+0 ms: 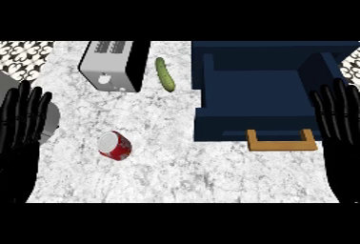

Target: Pick up the can, place it into the drawer and close the drawer

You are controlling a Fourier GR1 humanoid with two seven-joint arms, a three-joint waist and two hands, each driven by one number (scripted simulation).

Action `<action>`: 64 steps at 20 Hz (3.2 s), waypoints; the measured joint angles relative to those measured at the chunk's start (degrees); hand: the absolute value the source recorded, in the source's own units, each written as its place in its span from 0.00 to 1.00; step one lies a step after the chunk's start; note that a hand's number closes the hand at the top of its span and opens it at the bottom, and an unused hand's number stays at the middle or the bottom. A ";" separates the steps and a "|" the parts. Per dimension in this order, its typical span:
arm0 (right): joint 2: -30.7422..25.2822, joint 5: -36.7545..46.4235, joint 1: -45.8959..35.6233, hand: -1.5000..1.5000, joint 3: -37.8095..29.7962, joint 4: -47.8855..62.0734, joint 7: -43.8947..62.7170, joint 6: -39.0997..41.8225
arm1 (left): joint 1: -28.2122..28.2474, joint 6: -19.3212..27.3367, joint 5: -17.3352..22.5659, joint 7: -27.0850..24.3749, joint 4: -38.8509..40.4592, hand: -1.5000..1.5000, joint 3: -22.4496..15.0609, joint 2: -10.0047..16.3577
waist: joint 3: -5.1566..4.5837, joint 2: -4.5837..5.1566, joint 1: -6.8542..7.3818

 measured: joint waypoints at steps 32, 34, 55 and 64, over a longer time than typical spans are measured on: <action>-3.28 -11.18 18.10 0.00 -19.69 -1.33 3.00 8.11 | 10.67 -14.49 28.57 26.29 -10.21 0.00 13.08 7.23 | -0.56 -1.07 0.09; -3.03 -11.58 18.83 0.00 -20.28 -1.48 2.63 8.99 | 9.64 -13.59 30.64 27.82 -9.26 0.00 13.88 6.88 | -0.57 -1.05 0.04; -2.14 -18.86 23.33 0.00 -30.78 -2.01 2.34 19.80 | -0.59 -9.48 25.72 28.36 6.90 0.00 8.09 -0.05 | -0.58 -0.99 -0.20; -1.09 -21.24 23.81 0.00 -34.41 -2.90 3.47 22.77 | 0.32 -11.67 18.47 18.45 17.04 0.00 5.77 -2.40 | -0.59 -1.00 -0.15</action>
